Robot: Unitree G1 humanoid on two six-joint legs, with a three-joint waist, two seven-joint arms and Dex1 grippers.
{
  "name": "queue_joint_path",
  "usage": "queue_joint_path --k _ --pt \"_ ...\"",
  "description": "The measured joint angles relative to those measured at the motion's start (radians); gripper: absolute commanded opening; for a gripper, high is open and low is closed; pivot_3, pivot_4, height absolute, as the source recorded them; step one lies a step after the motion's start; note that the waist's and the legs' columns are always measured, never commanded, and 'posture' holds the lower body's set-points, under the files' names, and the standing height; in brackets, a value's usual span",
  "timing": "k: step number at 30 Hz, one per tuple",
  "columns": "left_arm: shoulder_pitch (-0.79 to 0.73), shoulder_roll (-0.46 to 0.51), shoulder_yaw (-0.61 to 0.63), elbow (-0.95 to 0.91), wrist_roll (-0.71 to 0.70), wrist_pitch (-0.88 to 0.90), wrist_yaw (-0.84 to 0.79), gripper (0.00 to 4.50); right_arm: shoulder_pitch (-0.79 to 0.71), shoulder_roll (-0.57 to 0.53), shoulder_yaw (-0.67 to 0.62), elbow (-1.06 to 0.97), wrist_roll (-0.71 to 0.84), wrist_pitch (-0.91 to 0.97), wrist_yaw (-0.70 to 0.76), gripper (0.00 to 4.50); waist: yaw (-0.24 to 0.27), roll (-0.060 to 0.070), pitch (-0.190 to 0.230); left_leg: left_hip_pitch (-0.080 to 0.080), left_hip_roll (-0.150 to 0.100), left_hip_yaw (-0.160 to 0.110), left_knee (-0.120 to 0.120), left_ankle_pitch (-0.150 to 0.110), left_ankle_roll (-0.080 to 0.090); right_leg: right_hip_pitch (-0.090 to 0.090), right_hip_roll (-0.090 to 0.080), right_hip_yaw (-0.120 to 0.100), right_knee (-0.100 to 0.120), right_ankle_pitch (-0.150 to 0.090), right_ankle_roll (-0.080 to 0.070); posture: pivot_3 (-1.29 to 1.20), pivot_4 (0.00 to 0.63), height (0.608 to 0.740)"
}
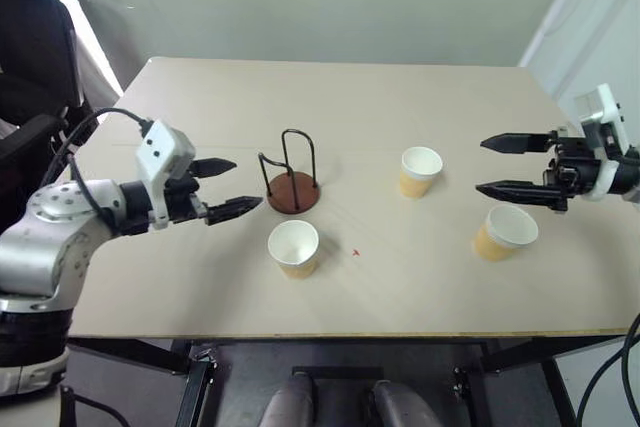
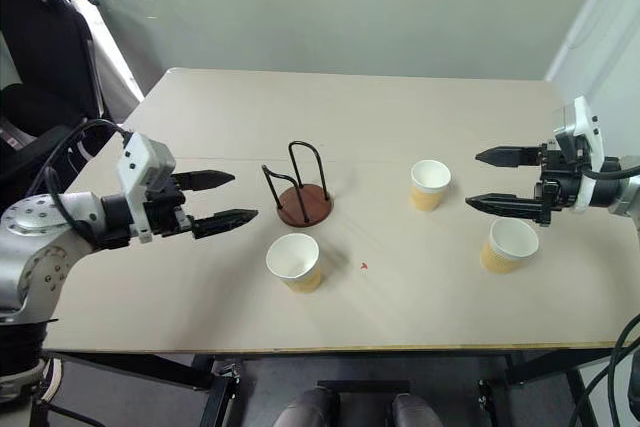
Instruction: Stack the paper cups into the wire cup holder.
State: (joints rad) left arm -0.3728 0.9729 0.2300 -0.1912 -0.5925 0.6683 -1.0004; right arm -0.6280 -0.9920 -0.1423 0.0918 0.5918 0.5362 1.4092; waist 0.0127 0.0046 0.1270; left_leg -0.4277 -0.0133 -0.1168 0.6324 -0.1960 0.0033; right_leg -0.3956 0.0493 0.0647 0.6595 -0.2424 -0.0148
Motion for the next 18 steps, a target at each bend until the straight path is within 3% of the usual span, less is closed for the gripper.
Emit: queue_joint_path --k 6,9,12,18 --pt "0.046 0.145 0.187 0.077 -0.087 0.006 -0.208 4.46 0.049 -0.076 -0.041 -0.058 0.053 0.039 0.064 4.5 0.0 0.0 0.0 0.0 0.0 0.0 -0.002 -0.001 -0.001 -0.001 0.0 0.0 0.0 -0.002 -0.001 0.0 0.15 0.74" --pt "0.075 0.192 0.201 0.131 -0.075 -0.019 -0.283 4.46 0.022 -0.11 -0.048 -0.044 0.053 0.038 0.074 4.5 -0.001 0.0 0.0 0.001 0.0 0.0 -0.001 -0.001 -0.001 0.0 0.0 0.001 0.001 -0.002 -0.002 0.0 0.15 0.74" --pt "0.061 0.169 0.161 0.132 -0.059 -0.041 -0.277 4.46 0.01 -0.103 -0.05 -0.043 0.053 0.037 0.072 4.5 0.002 -0.001 0.0 0.001 0.0 -0.002 0.0 0.0 -0.001 0.001 0.0 0.0 0.001 -0.002 -0.002 0.0 0.15 0.74" --pt "0.011 -0.001 -0.039 0.118 0.079 -0.08 -0.085 4.46 0.02 -0.077 -0.046 -0.054 0.051 0.037 0.037 4.5 0.002 -0.001 0.0 0.001 0.0 -0.001 0.0 0.0 -0.001 0.001 0.0 0.0 0.001 -0.002 -0.003 0.0 0.15 0.74"
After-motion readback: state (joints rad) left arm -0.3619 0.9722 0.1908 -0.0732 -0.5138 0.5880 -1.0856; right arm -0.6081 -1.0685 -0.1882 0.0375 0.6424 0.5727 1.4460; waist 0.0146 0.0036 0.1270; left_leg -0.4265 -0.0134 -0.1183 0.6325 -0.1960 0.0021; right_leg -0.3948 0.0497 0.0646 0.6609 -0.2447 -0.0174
